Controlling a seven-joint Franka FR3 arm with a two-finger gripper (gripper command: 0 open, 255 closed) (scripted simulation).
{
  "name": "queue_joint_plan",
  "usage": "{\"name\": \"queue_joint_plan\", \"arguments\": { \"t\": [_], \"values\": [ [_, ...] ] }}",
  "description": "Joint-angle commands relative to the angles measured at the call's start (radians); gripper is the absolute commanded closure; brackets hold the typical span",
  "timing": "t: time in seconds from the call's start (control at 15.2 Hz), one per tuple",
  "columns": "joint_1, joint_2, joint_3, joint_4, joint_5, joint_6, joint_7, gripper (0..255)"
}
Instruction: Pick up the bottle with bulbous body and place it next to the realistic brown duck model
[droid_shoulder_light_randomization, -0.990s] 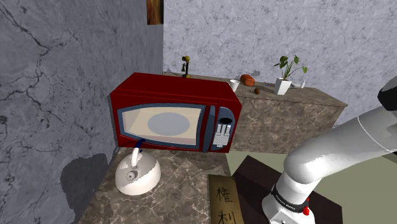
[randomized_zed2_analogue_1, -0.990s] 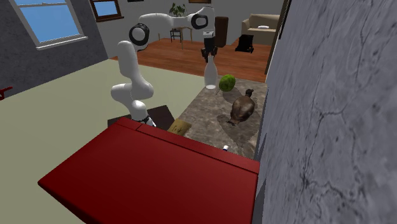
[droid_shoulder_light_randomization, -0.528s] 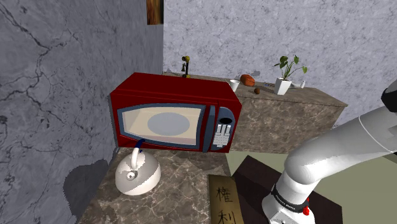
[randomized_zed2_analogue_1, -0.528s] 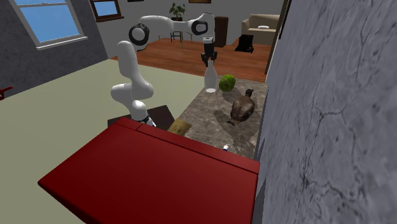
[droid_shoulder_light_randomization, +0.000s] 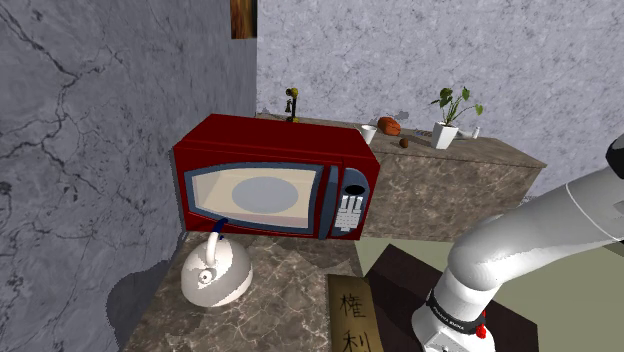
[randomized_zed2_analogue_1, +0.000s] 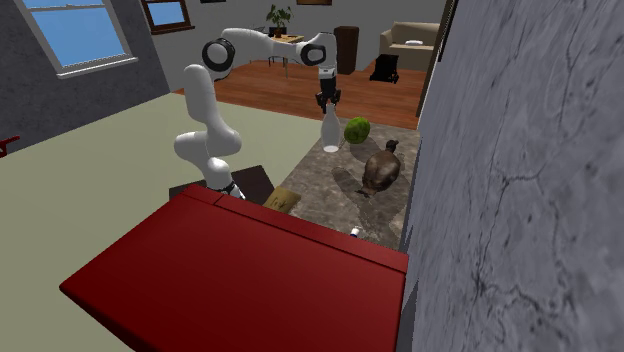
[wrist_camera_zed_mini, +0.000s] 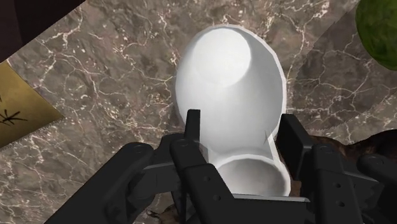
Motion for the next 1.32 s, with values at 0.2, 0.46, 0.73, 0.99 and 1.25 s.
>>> {"name": "queue_joint_plan", "arguments": {
  "t": [0.2, 0.46, 0.73, 0.99, 1.25],
  "values": [
    [-0.003, -0.015, 0.018, -0.053, 0.019, 0.059, -0.009, 255],
    [-0.009, -0.029, 0.038, -0.092, 0.037, 0.104, -0.017, 255],
    [-0.019, -0.043, 0.058, -0.122, 0.055, 0.142, -0.025, 255],
    [-0.019, -0.043, 0.058, -0.122, 0.055, 0.142, -0.025, 255],
    [-0.019, -0.043, 0.058, -0.122, 0.055, 0.142, -0.025, 0]
  ]
}}
